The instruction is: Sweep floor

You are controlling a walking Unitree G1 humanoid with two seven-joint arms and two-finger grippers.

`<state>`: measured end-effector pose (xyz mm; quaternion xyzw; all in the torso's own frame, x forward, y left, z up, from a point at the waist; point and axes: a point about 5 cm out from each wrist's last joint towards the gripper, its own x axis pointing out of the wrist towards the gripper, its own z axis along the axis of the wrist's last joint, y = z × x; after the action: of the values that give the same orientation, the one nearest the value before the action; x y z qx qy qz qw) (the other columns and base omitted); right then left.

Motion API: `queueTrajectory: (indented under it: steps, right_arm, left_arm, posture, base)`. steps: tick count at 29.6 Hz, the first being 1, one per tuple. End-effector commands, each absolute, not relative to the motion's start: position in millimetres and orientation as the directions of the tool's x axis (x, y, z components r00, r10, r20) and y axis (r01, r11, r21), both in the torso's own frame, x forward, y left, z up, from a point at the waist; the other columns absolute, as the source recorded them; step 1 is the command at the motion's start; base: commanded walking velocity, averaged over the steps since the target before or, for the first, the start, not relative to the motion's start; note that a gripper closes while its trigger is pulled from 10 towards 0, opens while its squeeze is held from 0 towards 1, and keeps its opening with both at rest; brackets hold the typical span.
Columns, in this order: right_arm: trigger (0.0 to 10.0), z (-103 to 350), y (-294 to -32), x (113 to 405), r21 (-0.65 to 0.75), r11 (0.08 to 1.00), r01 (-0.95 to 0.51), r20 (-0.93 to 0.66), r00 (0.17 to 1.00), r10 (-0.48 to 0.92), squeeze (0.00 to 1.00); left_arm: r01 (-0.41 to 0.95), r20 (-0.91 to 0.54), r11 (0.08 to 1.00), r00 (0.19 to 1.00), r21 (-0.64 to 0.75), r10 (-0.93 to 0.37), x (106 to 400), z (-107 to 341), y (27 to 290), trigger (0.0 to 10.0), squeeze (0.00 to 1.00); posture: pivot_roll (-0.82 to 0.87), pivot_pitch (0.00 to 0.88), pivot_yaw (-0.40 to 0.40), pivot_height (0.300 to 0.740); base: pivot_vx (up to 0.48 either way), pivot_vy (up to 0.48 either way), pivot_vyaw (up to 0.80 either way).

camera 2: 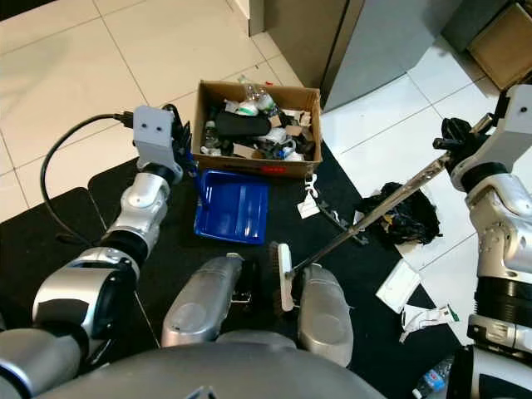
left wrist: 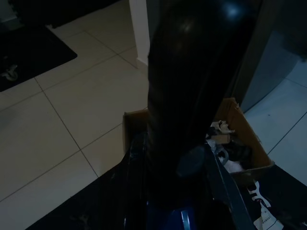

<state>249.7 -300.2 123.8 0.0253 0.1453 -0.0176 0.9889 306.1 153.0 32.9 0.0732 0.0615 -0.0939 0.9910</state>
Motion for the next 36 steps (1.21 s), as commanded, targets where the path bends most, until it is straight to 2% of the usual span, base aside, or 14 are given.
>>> queueTrajectory:
  steps: [1, 7, 19, 24, 26, 30, 36]
  right_arm:
    - [10.0, 109.8, -324.1, 227.0, -0.202, 0.979, 0.019, -0.488, 0.865, -0.118, 0.00]
    - [10.0, 110.7, -337.1, 211.8, -0.284, 0.956, -0.078, -0.553, 0.827, -0.097, 0.00]
    - [10.0, 113.6, -340.2, 219.0, -0.301, 0.953, -0.048, -0.530, 0.839, -0.125, 0.00]
    - [10.0, 108.8, -340.1, 214.6, -0.341, 0.929, -0.142, -0.586, 0.805, -0.092, 0.00]
    - [10.0, 104.7, -347.7, 205.8, -0.397, 0.884, -0.246, -0.650, 0.755, -0.082, 0.00]
    - [10.0, 104.1, -351.0, 203.6, -0.412, 0.870, -0.272, -0.668, 0.739, -0.085, 0.00]
    - [10.0, 102.3, -345.2, 215.3, -0.333, 0.928, -0.166, -0.606, 0.792, -0.075, 0.00]
  left_arm:
    - [0.232, -0.230, 0.969, 0.951, 0.083, -0.208, 292.5, 12.9, 140.3, 10.0, 0.00]
    - [0.235, -0.233, 0.969, 0.949, 0.081, -0.211, 292.3, 12.5, 139.6, 10.0, 0.00]
    - [0.240, -0.231, 0.967, 0.949, 0.082, -0.216, 293.6, 13.6, 139.0, 10.0, 0.00]
    - [0.235, -0.231, 0.968, 0.950, 0.083, -0.211, 293.3, 13.5, 141.0, 10.0, 0.00]
    - [0.231, -0.233, 0.970, 0.950, 0.083, -0.206, 292.4, 12.7, 142.9, 10.0, 0.00]
    - [0.231, -0.234, 0.969, 0.950, 0.082, -0.207, 292.4, 12.6, 142.6, 10.0, 0.00]
    - [0.236, -0.233, 0.968, 0.949, 0.079, -0.212, 293.1, 13.0, 140.0, 10.0, 0.00]
  posture:
    - [0.08, 0.104, -0.125, 0.740]
    - [0.07, 0.106, -0.125, 0.740]
    - [0.07, 0.108, -0.117, 0.740]
    - [0.08, 0.109, -0.119, 0.740]
    - [0.08, 0.110, -0.119, 0.740]
    - [0.08, 0.111, -0.120, 0.740]
    - [0.07, 0.111, -0.117, 0.740]
  base:
    - [0.000, 0.000, 0.00]
    - [0.000, 0.000, 0.00]
    - [0.000, 0.000, 0.00]
    - [0.000, 0.000, 0.00]
    - [0.000, 0.000, 0.00]
    - [0.000, 0.000, 0.00]
    - [0.000, 0.000, 0.00]
